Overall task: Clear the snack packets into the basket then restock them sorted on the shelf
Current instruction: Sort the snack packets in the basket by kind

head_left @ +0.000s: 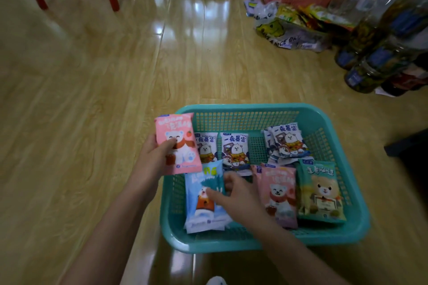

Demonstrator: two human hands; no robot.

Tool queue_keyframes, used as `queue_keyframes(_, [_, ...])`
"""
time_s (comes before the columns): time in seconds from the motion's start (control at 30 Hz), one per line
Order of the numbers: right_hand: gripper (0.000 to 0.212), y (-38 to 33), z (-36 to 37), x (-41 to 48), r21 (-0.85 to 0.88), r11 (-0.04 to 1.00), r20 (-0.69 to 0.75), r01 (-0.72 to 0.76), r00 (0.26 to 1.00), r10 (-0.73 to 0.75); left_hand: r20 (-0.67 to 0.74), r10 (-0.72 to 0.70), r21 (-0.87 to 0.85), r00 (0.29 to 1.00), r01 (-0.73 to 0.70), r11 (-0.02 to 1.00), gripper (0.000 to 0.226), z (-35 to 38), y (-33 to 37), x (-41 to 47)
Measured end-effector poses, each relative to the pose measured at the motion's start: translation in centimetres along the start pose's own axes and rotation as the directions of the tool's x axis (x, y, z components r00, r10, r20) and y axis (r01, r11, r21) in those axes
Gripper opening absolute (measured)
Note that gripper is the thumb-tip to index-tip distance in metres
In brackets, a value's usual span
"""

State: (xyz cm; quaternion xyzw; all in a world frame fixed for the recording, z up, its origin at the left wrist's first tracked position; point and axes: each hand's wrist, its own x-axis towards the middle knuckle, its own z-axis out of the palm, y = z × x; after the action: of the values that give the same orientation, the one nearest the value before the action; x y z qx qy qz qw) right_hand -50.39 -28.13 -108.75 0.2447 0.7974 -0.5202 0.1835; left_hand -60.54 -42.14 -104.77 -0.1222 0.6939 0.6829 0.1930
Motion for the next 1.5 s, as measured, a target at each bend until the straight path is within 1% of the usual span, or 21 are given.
queue_keyframes(0.1, [0.028,-0.1,1.2,-0.1,-0.131,0.99,-0.058,0.046,0.997,-0.054,-0.033,-0.024,0.041,0.999,0.026,0.999,0.015,-0.5,-0.1,-1.0])
queue_keyframes(0.17, [0.031,-0.7,1.4,-0.1,-0.295,0.953,-0.066,0.074,0.993,-0.098,-0.053,-0.042,0.067,0.998,0.045,0.997,0.017,-0.6,0.0,-1.4])
queue_keyframes(0.23, [0.036,-1.2,1.2,0.1,-0.437,0.897,-0.042,0.069,0.994,-0.096,-0.087,-0.058,0.08,0.995,0.065,0.995,0.019,-0.6,0.1,-1.7])
queue_keyframes(0.3, [0.047,-1.5,0.6,0.1,-0.531,0.846,-0.019,0.054,0.997,-0.076,-0.115,-0.068,0.087,0.991,0.078,0.993,0.021,-0.4,0.2,-2.0])
queue_keyframes(0.37, [0.049,-1.7,-0.3,-0.2,-0.573,0.818,-0.009,0.046,0.998,-0.062,-0.074,-0.087,0.101,0.993,0.094,0.99,0.02,0.0,0.3,-2.5])
queue_keyframes(0.47, [0.042,-1.6,-3.6,-0.7,-0.495,0.869,-0.058,0.001,0.998,-0.034,0.108,-0.123,0.078,0.987,0.114,0.99,0.019,1.2,0.4,-3.5])
queue_keyframes(0.6, [0.037,-0.4,-10.3,-0.4,-0.336,0.939,-0.285,-0.071,0.958,-0.03,0.278,-0.145,0.133,0.95,0.111,0.985,0.015,4.4,-1.3,-4.2])
queue_keyframes(0.7, [0.033,1.0,-14.4,-0.4,-0.251,0.961,-0.4,-0.117,0.917,0.007,0.364,-0.208,0.212,0.908,0.137,0.968,0.006,7.5,-4.0,-4.5])
queue_keyframes(0.83, [0.026,2.5,-17.1,-1.3,-0.237,0.959,-0.451,-0.155,0.892,0.032,0.461,-0.268,0.272,0.846,0.152,0.95,0.007,12.0,-6.6,-5.8])
queue_keyframes(0.9, [0.021,2.7,-17.6,-1.8,-0.232,0.959,-0.453,-0.16,0.89,0.038,0.439,-0.267,0.338,0.858,0.117,0.934,0.007,13.5,-7.2,-6.3])
queue_keyframes(0.97, [0.017,2.9,-17.6,-2.2,-0.248,0.955,-0.448,-0.166,0.893,0.039,0.389,-0.179,0.498,0.904,-0.043,0.866,0.014,14.3,-7.4,-6.3])
queue_keyframes(1.03, [0.017,3.2,-17.5,-2.2,-0.275,0.945,-0.428,-0.174,0.903,0.042,0.384,-0.049,0.675,0.922,-0.245,0.696,0.03,14.4,-7.4,-5.9])
queue_keyframes(1.1, [0.015,3.3,-17.1,-2.1,-0.298,0.936,-0.399,-0.186,0.915,0.055,0.429,0.042,0.783,0.902,-0.394,0.482,0.04,14.2,-6.9,-5.7])
queue_keyframes(1.13, [0.016,3.1,-16.8,-2.0,-0.302,0.935,-0.386,-0.187,0.921,0.059,0.461,0.07,0.801,0.885,-0.449,0.396,0.042,14.0,-6.7,-5.5])
queue_keyframes(1.17, [0.018,2.9,-16.5,-1.8,-0.306,0.935,-0.376,-0.181,0.925,0.056,0.485,0.097,0.802,0.869,-0.486,0.346,0.043,13.8,-6.3,-5.4])
queue_keyframes(1.2, [0.019,2.6,-16.2,-1.7,-0.307,0.936,-0.371,-0.171,0.927,0.048,0.489,0.132,0.794,0.863,-0.502,0.343,0.043,13.6,-5.9,-5.1])
queue_keyframes(1.23, [0.018,2.1,-15.7,-1.4,-0.305,0.941,-0.364,-0.15,0.931,0.03,0.465,0.179,0.781,0.867,-0.497,0.378,0.044,13.1,-5.3,-4.8])
queue_keyframes(1.3, [0.016,1.0,-14.7,-0.7,-0.307,0.948,-0.343,-0.084,0.939,-0.028,0.344,0.262,0.756,0.902,-0.431,0.492,0.039,11.6,-4.5,-3.0])
queue_keyframes(1.37, [0.018,-0.1,-13.2,0.5,-0.346,0.938,-0.295,-0.02,0.951,-0.089,0.205,0.309,0.742,0.929,-0.353,0.57,0.03,9.6,-3.8,-0.2])
queue_keyframes(1.43, [0.025,-1.1,-11.5,2.1,-0.391,0.92,-0.231,0.02,0.966,-0.119,0.102,0.262,0.766,0.96,-0.244,0.595,0.024,7.8,-3.4,2.4])
queue_keyframes(1.5, [0.033,-2.0,-9.9,3.8,-0.435,0.9,-0.157,0.025,0.982,-0.103,0.066,0.12,0.802,0.991,-0.124,0.584,0.034,6.7,-3.5,4.4])
